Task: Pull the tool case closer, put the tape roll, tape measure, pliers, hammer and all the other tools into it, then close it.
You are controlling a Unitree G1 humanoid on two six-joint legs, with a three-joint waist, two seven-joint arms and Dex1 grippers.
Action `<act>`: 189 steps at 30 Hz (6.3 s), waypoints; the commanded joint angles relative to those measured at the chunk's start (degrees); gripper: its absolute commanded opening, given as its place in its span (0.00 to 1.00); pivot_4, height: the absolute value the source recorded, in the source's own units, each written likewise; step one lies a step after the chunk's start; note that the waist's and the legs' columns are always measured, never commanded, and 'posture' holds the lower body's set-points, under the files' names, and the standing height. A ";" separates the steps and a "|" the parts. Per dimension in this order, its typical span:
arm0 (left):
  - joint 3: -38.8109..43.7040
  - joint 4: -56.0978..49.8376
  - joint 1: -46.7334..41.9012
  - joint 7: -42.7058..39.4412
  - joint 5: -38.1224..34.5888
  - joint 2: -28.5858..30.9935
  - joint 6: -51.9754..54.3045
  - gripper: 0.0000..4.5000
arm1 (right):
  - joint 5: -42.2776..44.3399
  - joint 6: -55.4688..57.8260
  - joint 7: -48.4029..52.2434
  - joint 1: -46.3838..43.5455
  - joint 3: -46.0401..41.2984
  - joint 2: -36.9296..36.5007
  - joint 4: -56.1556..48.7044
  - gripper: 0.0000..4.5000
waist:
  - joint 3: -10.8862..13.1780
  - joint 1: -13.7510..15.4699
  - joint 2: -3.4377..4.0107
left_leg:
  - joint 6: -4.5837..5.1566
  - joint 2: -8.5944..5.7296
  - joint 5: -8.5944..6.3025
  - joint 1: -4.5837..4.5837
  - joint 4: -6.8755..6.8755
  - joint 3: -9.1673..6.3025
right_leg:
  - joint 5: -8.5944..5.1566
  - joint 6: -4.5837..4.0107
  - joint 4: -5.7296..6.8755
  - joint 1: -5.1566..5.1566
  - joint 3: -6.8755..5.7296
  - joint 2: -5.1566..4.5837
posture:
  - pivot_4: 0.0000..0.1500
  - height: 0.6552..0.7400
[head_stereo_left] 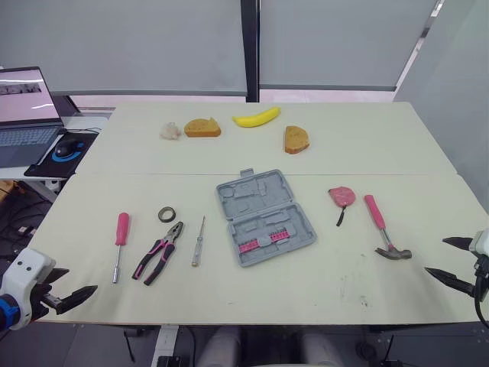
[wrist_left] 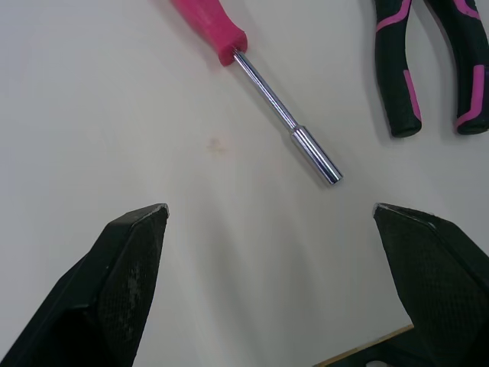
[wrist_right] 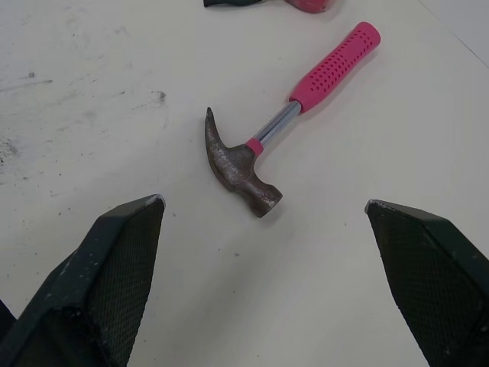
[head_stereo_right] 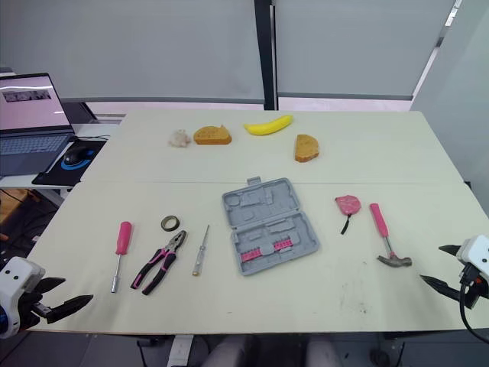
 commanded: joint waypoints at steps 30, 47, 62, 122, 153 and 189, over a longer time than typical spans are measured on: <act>-17.94 -29.42 -18.43 14.67 -5.03 -14.05 21.19 0.00 | -0.59 16.18 -7.17 -30.81 23.88 7.64 -13.76 0.20 | 0.05 -0.03 -0.03 | 0.10 -0.09 -0.02 -0.02 0.14 0.09 | 0.17 0.24 -0.02 0.02 0.15 0.00 | 1.00 0.95; -34.90 -7.72 -36.68 15.71 7.71 -21.64 12.79 0.00 | -21.69 11.15 -12.75 -58.33 46.85 24.89 19.49 0.00 | 0.08 -0.42 -0.08 | -0.29 -0.14 0.21 -0.08 0.20 0.09 | 0.18 0.24 0.07 -0.16 0.24 0.10 | 1.00 0.95; -38.42 0.25 -41.54 16.08 11.66 -27.11 9.89 0.00 | -26.11 -4.39 -17.00 -74.11 46.82 37.93 55.91 0.00 | 0.08 -1.96 -0.08 | -0.46 -0.09 0.32 -0.07 0.21 0.06 | 0.19 0.23 0.24 -0.24 0.31 0.24 | 1.00 0.95; -49.26 -17.55 -34.53 -6.93 14.29 -17.31 12.74 0.00 | -10.93 39.71 -2.38 -28.44 42.10 20.13 -21.98 0.00 | 0.08 -1.45 -0.11 | -0.54 -0.04 0.39 -0.24 0.19 -0.13 | 0.18 0.22 0.99 -0.79 0.38 0.36 | 1.00 0.95; -49.27 -21.40 -31.29 -8.90 13.33 -14.19 15.40 0.00 | -7.70 39.00 -2.84 -25.74 45.69 15.00 -23.17 0.00 | 0.08 -1.47 -0.12 | -0.53 -0.03 0.39 -0.23 0.19 -0.14 | 0.18 0.23 0.98 -0.78 0.37 0.36 | 1.00 0.95; -46.72 -16.37 -32.08 -10.07 13.96 -9.69 12.53 0.00 | -7.58 36.71 -5.20 -24.93 42.21 12.73 -19.91 0.00 | 0.08 -1.46 -0.12 | -0.53 -0.02 0.39 -0.21 0.19 -0.14 | 0.18 0.23 0.99 -0.76 0.36 0.36 | 1.00 0.95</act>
